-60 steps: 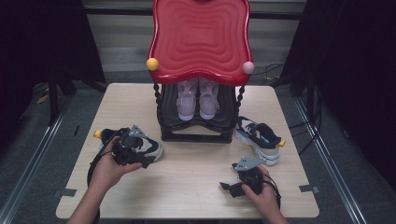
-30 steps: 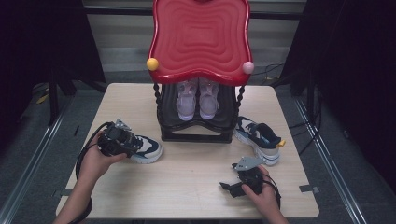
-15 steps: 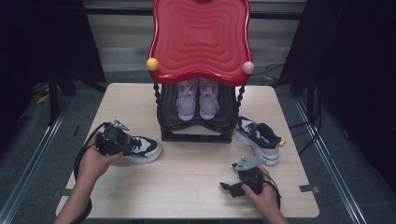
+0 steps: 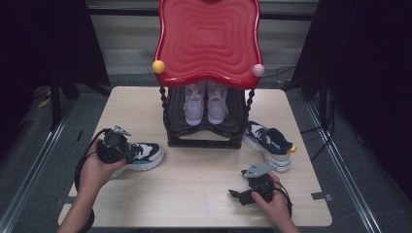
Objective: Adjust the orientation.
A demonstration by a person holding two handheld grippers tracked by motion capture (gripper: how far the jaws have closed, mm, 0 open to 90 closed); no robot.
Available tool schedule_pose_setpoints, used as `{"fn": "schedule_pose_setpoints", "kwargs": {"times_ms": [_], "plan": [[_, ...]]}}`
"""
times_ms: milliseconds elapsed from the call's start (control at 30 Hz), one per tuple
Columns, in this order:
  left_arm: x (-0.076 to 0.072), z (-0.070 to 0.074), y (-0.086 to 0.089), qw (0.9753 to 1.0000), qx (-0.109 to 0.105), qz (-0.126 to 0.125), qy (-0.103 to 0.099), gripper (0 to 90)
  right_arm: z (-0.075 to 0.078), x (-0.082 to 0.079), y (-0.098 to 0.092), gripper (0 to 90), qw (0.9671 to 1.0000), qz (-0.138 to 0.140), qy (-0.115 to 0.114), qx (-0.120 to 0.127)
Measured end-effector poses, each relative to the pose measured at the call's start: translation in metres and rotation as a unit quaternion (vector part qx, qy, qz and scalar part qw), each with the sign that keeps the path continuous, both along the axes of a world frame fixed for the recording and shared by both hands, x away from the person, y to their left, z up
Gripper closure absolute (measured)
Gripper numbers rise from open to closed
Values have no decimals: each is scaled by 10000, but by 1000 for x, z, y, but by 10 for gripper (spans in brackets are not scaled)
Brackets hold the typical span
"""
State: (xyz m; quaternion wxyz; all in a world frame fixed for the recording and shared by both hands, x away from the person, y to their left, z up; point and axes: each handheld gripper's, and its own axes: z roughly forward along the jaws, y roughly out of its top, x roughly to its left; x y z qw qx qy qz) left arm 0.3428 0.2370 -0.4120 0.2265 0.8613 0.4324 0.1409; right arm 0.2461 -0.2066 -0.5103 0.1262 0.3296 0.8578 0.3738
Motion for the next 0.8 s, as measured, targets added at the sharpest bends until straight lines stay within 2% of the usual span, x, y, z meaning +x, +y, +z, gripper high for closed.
{"fn": "schedule_pose_setpoints", "kwargs": {"times_ms": [133, 233, 300, 400, 467, 533, 600, 667, 733, 800], "plan": [[7, 1, 4, 9993, -56, 344, -158, 708, 0, 0, 0, 136, 10000, 3, 1, 4], [13, -3, 4, 9982, -192, 539, -161, 707, 0, 0, 0, 135, 10000, 3, 0, 5], [15, -8, 3, 9984, -249, 490, -113, 705, 0, 0, 0, 136, 10000, 0, -1, -1], [13, -9, 0, 9989, -138, 399, -227, 696, 0, 0, 0, 136, 10000, 0, 0, -1], [13, -10, 2, 9990, -209, 348, -190, 669, 0, 0, 0, 136, 10000, 1, 1, 4], [13, -8, 4, 9991, -177, 323, -204, 597, 0, 0, 0, 135, 10000, 1, 0, 3], [12, -7, 8, 9994, -107, 260, -223, 462, 0, 0, 0, 135, 10000, 2, 0, 3], [11, -7, 12, 9996, -180, 209, -117, 428, 0, 0, 0, 136, 10000, 2, -1, 2], [10, -10, 15, 9998, -31, 183, -44, 374, 0, 0, 0, 135, 10000, 1, -1, 3], [9, -16, 17, 9999, 66, 115, 101, 357, 0, 0, 0, 135, 10000, 1, -1, 3]]}}
